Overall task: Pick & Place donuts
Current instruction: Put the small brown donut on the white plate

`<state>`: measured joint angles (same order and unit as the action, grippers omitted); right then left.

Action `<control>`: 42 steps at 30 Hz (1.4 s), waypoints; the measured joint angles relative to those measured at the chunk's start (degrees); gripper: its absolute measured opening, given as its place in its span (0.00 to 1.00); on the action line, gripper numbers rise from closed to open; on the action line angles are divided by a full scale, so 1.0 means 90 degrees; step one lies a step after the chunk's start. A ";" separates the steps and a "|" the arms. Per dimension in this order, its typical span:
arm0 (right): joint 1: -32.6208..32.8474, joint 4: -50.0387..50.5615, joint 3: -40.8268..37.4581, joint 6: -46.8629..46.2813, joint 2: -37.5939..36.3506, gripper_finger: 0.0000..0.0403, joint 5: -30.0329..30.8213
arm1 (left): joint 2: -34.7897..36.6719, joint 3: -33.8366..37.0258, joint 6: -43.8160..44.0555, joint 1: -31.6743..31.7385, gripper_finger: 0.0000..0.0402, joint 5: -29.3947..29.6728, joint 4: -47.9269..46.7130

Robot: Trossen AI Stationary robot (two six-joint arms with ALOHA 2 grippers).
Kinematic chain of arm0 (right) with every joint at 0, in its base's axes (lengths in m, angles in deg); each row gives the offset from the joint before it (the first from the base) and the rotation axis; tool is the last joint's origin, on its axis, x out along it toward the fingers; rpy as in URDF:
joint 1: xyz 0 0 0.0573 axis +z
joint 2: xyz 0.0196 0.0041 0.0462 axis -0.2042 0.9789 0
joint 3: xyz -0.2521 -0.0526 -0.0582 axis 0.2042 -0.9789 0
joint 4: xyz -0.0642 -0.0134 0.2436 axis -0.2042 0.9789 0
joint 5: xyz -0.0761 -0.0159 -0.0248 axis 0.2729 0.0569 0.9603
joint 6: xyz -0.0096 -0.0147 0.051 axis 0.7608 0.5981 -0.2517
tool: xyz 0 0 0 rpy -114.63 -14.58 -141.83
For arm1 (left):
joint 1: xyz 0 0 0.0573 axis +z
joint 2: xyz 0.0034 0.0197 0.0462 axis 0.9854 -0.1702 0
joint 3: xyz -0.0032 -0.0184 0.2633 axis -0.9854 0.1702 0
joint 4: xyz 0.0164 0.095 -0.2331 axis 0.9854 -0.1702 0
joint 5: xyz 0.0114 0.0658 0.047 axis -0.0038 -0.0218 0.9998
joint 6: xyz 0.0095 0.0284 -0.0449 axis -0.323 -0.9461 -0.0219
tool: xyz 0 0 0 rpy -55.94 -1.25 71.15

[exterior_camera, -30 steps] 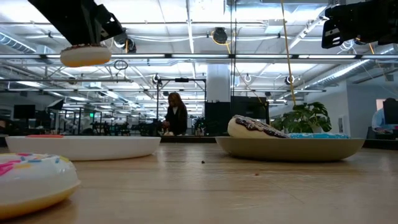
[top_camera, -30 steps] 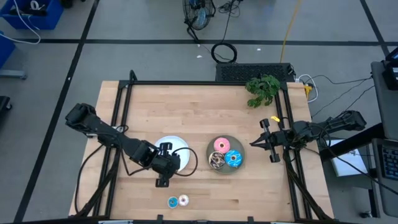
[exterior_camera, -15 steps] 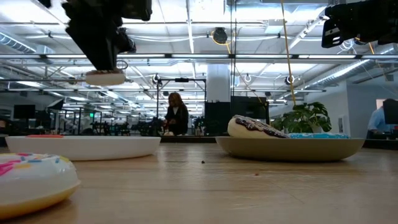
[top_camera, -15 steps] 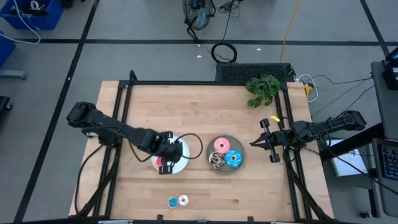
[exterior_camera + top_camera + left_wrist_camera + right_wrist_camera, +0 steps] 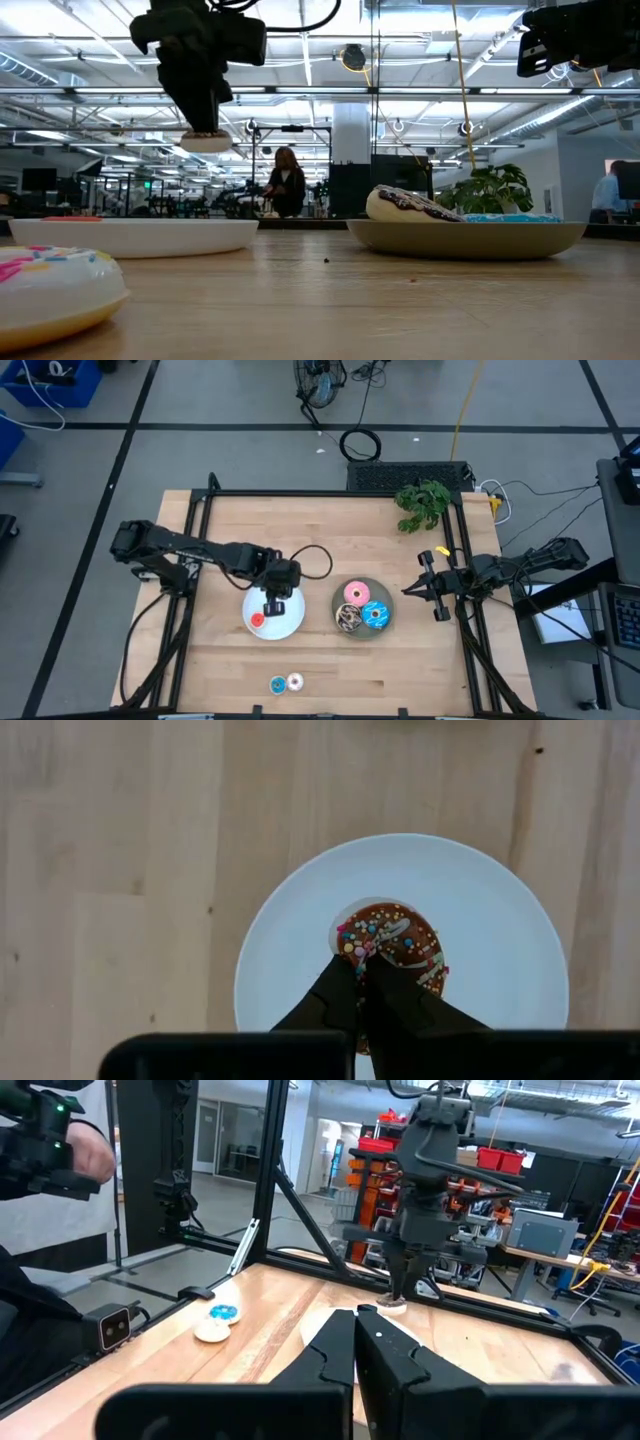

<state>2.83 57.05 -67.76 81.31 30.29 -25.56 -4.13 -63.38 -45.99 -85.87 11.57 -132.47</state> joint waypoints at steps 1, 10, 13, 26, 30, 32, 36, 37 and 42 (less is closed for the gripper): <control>0.0000 0.0005 0.0002 0.0000 0.0000 0.00 0.0000 | 0.0000 0.0000 -0.0003 0.0041 0.03 -0.0005 -0.0007; 0.0000 0.0012 0.0002 0.0000 0.0000 0.00 0.0000 | 0.0000 0.0296 0.0056 0.0133 0.02 0.0032 0.0174; 0.0000 0.0012 0.0002 0.0000 0.0000 0.00 0.0000 | -0.0009 0.0666 0.0104 0.0133 0.05 -0.0001 0.0596; 0.0000 0.0010 0.0005 0.0040 -0.0002 0.00 0.0000 | -0.0009 0.2088 0.0238 0.0259 0.06 -0.0301 0.1940; 0.0000 0.0007 0.0005 0.0048 0.0000 0.00 0.0000 | -0.0009 0.2392 0.0288 0.0420 0.04 -0.0427 0.2251; 0.0000 0.0007 0.0005 0.0049 0.0000 0.00 0.0000 | -0.0007 0.2463 0.0278 0.0486 0.02 -0.0564 0.2395; 0.0000 0.0007 0.0005 0.0049 -0.0002 0.00 0.0000 | -0.0007 0.2482 0.0238 0.0558 0.05 -0.0608 0.2453; 0.0000 0.0007 0.0005 0.0049 0.0000 0.00 0.0000 | -0.0007 0.2482 0.0238 0.0563 0.07 -0.0611 0.2469; 0.0000 0.0010 0.0005 0.0073 -0.0002 0.00 0.0000 | -0.0007 0.2482 0.0307 0.0563 0.25 -0.0611 0.2485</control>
<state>2.83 57.13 -67.72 81.97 30.27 -25.56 -4.19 -41.05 -43.22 -80.80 6.07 -110.11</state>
